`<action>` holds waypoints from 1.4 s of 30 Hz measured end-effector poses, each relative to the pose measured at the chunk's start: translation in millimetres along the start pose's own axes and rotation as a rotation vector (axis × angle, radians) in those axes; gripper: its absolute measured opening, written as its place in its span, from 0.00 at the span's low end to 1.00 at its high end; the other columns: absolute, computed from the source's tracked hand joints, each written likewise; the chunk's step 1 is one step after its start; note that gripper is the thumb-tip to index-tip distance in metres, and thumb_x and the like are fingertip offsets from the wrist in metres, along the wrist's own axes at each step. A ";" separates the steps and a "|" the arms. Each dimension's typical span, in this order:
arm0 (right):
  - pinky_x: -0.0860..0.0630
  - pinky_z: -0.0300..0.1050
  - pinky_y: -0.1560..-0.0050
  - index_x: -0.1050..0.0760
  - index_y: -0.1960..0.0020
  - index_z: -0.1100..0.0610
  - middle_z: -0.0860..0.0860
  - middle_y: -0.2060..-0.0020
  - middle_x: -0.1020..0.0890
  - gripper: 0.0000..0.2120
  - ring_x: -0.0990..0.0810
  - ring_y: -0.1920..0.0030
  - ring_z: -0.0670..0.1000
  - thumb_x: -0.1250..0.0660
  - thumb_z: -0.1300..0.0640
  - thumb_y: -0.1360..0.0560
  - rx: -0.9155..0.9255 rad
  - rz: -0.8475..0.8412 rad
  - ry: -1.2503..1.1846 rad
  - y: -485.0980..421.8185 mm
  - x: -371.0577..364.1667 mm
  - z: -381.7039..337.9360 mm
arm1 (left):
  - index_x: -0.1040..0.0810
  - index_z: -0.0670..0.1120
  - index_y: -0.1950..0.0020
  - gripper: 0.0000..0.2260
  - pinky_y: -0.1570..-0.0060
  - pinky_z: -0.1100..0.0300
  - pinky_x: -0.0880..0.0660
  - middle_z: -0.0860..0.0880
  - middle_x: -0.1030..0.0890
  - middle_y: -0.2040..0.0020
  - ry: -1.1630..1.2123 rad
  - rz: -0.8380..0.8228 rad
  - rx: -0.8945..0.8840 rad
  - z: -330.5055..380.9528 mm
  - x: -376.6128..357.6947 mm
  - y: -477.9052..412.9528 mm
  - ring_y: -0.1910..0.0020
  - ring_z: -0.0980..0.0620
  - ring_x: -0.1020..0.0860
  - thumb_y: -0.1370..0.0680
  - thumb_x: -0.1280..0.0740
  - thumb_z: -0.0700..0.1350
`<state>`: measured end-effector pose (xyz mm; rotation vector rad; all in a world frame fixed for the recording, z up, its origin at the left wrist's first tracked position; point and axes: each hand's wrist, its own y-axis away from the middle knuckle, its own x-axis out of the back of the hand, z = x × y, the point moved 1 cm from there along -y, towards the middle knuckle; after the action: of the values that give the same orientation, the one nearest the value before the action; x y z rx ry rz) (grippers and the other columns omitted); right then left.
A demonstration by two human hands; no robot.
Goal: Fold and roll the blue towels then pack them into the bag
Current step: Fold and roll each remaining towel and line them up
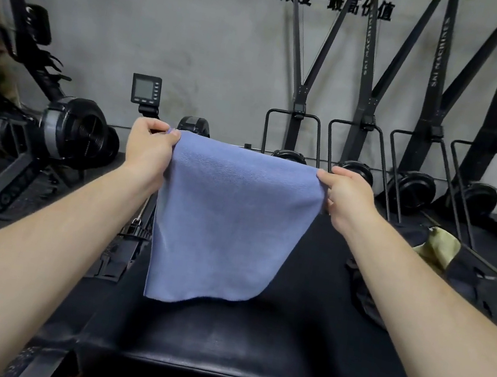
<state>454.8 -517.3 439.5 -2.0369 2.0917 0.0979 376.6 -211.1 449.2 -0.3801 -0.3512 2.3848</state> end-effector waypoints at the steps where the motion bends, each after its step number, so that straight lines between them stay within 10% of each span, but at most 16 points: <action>1: 0.28 0.43 0.61 0.25 0.40 0.55 0.56 0.46 0.17 0.18 0.19 0.52 0.53 0.26 0.63 0.27 -0.016 -0.005 -0.007 -2.2 0.1 -1.1 | 0.26 0.49 0.47 0.07 0.55 0.64 0.27 0.53 0.23 0.54 0.017 -0.005 -0.002 1.5 0.3 0.6 0.57 0.57 0.24 0.21 0.30 0.40; 10: 0.31 0.43 0.65 0.23 0.52 0.52 0.56 0.50 0.17 0.18 0.23 0.58 0.53 0.24 0.69 0.34 -0.023 0.097 0.043 -0.8 0.8 -1.2 | 0.21 0.51 0.52 0.08 0.45 0.57 0.23 0.47 0.18 0.47 0.049 -0.036 0.030 6.8 6.4 5.7 0.51 0.52 0.20 0.22 0.30 0.38; 16: 0.29 0.42 0.64 0.24 0.46 0.56 0.51 0.49 0.18 0.17 0.22 0.58 0.50 0.29 0.73 0.28 0.047 -0.006 0.005 5.1 4.8 0.2 | 0.16 0.49 0.54 0.11 0.64 0.69 0.24 0.52 0.15 0.56 0.068 -0.044 0.094 13.0 9.3 11.5 0.61 0.59 0.18 0.24 0.32 0.34; 23: 0.21 0.47 0.45 0.19 0.51 0.54 0.48 0.51 0.14 0.16 0.16 0.46 0.51 0.32 0.73 0.30 0.236 -0.066 0.126 12.8 5.4 -16.8 | 0.15 0.45 0.45 0.11 0.61 0.72 0.27 0.53 0.17 0.53 0.057 -0.058 0.078 19.0 13.3 7.8 0.55 0.61 0.21 0.24 0.30 0.34; 30: 0.27 0.28 0.65 0.19 0.54 0.52 0.45 0.58 0.17 0.10 0.21 0.59 0.42 0.32 0.67 0.28 0.475 0.009 0.434 24.2 1.3 -31.2 | 0.17 0.47 0.40 0.19 0.45 0.60 0.23 0.49 0.17 0.45 -0.038 -0.114 0.011 33.0 19.8 11.0 0.45 0.52 0.21 0.27 0.28 0.32; 33: 0.26 0.31 0.54 0.19 0.52 0.51 0.46 0.54 0.17 0.10 0.21 0.54 0.45 0.32 0.65 0.26 0.619 0.039 0.593 25.0 3.0 -34.8 | 0.17 0.46 0.38 0.18 0.39 0.57 0.24 0.49 0.18 0.43 -0.201 -0.121 -0.112 39.1 24.2 11.4 0.42 0.51 0.21 0.27 0.28 0.34; 42: 0.33 0.26 0.60 0.20 0.51 0.54 0.44 0.57 0.18 0.05 0.22 0.54 0.46 0.35 0.58 0.20 0.666 0.150 0.537 28.2 5.6 -60.9 | 0.14 0.41 0.50 0.06 0.67 0.78 0.34 0.49 0.18 0.60 -0.531 -0.093 -0.434 61.8 30.5 -2.0 0.61 0.52 0.23 0.23 0.28 0.42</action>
<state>420.0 -533.9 494.7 -1.5939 2.1294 -1.0759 333.5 -198.4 501.4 0.0906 -1.1114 2.2766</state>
